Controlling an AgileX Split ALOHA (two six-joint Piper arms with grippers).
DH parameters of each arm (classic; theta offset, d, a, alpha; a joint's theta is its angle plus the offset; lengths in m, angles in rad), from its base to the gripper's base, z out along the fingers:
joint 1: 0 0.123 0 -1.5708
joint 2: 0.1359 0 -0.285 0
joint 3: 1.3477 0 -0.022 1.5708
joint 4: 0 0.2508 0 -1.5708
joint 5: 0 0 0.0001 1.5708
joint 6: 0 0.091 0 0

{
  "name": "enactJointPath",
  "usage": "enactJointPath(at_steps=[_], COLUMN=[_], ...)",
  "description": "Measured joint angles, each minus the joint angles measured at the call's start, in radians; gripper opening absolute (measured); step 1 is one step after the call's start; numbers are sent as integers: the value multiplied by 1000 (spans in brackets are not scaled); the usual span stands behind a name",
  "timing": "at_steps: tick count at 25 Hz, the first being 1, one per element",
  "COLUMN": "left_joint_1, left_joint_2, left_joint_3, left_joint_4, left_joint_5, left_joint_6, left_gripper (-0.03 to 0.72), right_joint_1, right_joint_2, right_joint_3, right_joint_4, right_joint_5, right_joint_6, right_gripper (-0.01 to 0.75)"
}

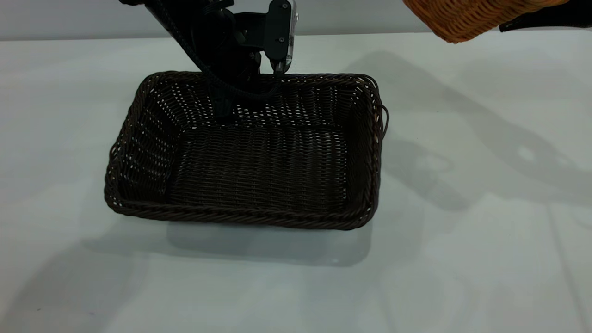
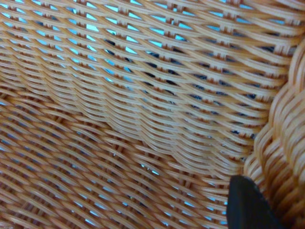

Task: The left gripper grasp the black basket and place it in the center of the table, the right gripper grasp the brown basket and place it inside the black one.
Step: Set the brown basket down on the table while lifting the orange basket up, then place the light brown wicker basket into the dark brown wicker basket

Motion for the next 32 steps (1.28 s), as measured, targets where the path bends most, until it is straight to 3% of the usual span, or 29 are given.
enactJointPath(at_steps=[3, 10, 12, 17, 23, 27, 32], left_joint_1=[0, 0, 0, 0, 54, 121, 161], left_joint_2=[0, -18, -52, -246, -594, -808, -985], left_joint_3=[0, 0, 0, 0, 0, 0, 0], left_joint_4=[-65, -128, -127, -85, 112, 182, 188], left_joint_5=[0, 17, 49, 205, 431, 465, 483], left_joint_6=[-11, -34, -35, -104, -325, -403, -426], left_gripper=[123, 411, 454, 466, 418, 389, 383], right_joint_1=[0, -1, -4, -16, -8, 98, 347], right_joint_2=[0, 0, 0, 0, 0, 0, 0], right_joint_3=[0, -4, -23, -121, -167, -167, -167], right_joint_4=[-2, 7, 7, 10, 9, -124, -361], right_joint_5=[0, 0, 0, 5, 11, 9, -82], right_joint_6=[0, -4, -6, -7, -5, 17, 98], right_gripper=[125, 125, 125, 125, 125, 125, 125])
